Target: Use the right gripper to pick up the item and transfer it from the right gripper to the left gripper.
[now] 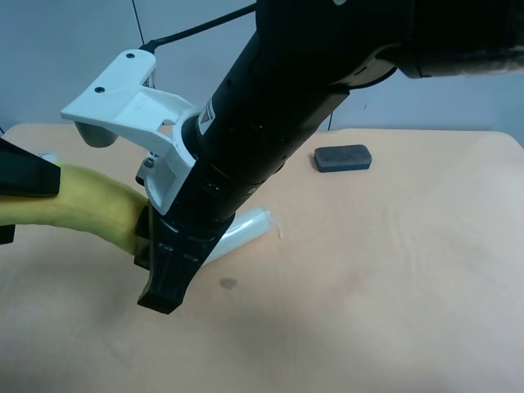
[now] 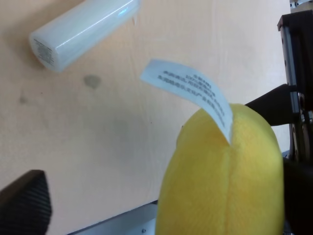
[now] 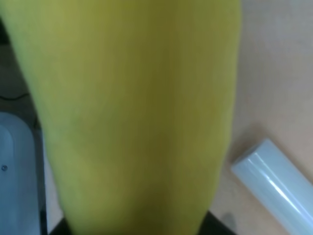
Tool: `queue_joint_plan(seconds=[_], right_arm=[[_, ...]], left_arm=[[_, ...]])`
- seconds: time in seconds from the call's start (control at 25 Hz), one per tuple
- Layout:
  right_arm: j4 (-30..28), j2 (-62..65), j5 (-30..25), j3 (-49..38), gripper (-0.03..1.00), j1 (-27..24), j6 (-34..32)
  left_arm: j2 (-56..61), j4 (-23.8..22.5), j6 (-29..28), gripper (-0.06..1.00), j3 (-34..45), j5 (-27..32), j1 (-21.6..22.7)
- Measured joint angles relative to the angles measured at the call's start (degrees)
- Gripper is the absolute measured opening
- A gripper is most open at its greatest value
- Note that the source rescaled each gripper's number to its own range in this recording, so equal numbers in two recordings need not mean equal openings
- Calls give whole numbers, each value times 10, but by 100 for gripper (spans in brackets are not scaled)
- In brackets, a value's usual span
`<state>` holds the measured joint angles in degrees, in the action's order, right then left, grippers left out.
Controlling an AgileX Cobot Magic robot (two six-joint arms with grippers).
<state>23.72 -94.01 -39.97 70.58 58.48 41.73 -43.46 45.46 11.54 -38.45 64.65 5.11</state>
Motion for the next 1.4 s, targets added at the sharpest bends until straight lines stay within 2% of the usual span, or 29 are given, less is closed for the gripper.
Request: queue_joint_plan(seconds=[0.16, 0.24, 0.32, 0.64, 0.68, 0.72, 0.8, 0.88, 0.92, 1.12, 1.4], right_arm=[[0, 0, 0, 0, 0, 0, 1], [3, 0, 4, 0, 0, 0, 1], [4, 0, 9, 0, 0, 0, 1], [4, 0, 13, 0, 2, 0, -1], [2, 0, 13, 0, 9, 0, -1], [-1, 0, 13, 0, 23, 0, -1], [-11, 0, 14, 0, 65, 0, -5], [-31, 0, 14, 0, 87, 0, -10], [-40, 0, 14, 0, 92, 0, -15], [-81, 8, -5, 9, 99, 0, -53], [-145, 69, -131, 46, 100, 0, -160]], left_arm=[[0, 5, 4, 45, 0, 0, 0], [0, 9, 6, 20, 0, 0, 0], [0, 14, 9, 1, 0, -1, 0], [0, 17, 15, 0, -1, -2, 0], [0, 17, 15, 0, -1, -2, 0], [0, 17, 15, 0, -1, -3, 0], [0, 15, 15, 0, -1, -6, 0], [0, 14, 15, 0, -1, -6, 0], [0, 13, 15, 0, -1, -6, 0], [0, 13, 15, 0, -1, -6, 0], [0, 12, 15, 0, -1, -6, 0]])
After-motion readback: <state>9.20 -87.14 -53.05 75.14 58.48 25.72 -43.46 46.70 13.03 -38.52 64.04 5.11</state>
